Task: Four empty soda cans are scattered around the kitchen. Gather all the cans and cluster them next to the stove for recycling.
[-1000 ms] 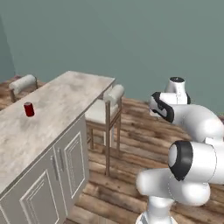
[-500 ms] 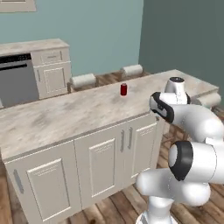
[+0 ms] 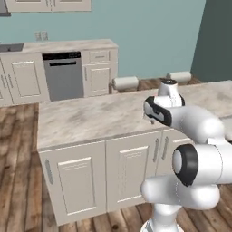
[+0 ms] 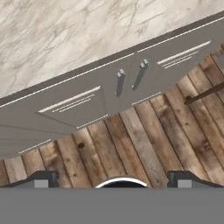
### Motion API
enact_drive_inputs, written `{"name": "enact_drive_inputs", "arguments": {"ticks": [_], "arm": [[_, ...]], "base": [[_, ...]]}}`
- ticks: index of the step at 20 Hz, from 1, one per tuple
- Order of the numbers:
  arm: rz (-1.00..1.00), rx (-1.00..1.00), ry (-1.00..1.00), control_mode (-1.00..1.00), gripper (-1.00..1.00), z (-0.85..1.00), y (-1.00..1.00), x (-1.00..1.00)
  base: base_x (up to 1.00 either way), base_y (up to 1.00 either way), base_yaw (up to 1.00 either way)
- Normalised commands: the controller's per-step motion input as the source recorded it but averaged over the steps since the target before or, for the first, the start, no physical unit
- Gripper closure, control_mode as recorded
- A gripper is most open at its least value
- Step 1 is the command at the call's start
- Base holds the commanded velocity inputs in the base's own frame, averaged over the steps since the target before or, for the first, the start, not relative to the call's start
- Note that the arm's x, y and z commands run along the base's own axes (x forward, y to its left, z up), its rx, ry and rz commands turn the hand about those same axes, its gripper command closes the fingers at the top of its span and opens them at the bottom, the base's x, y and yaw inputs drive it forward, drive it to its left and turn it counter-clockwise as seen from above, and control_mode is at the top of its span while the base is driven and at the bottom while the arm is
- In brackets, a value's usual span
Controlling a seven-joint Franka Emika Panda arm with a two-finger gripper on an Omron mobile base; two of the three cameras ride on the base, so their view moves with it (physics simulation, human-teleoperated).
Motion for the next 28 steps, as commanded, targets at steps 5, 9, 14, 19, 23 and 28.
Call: {"name": "enact_drive_inputs", "arguments": {"ticks": [5, 9, 14, 19, 23, 28], "arm": [[0.00, 0.00, 0.00, 1.00, -1.00, 0.00, 0.00, 0.00], [0.00, 0.00, 0.00, 1.00, -1.00, 0.00, 0.00, 0.00], [0.00, 0.00, 0.00, 1.00, -1.00, 0.00, 0.00, 0.00], [0.00, 0.00, 0.00, 1.00, -1.00, 0.00, 0.00, 0.00], [0.00, 0.00, 0.00, 1.00, -1.00, 0.00, 0.00, 0.00], [0.00, 0.00, 0.00, 1.00, -1.00, 0.00, 0.00, 0.00]], "base": [[0.48, -0.30, 0.20], [0.30, -0.45, 0.11], [0.19, -0.51, 0.10], [0.21, -0.46, 0.16], [0.22, -0.47, 0.13], [0.22, -0.47, 0.12]]}}
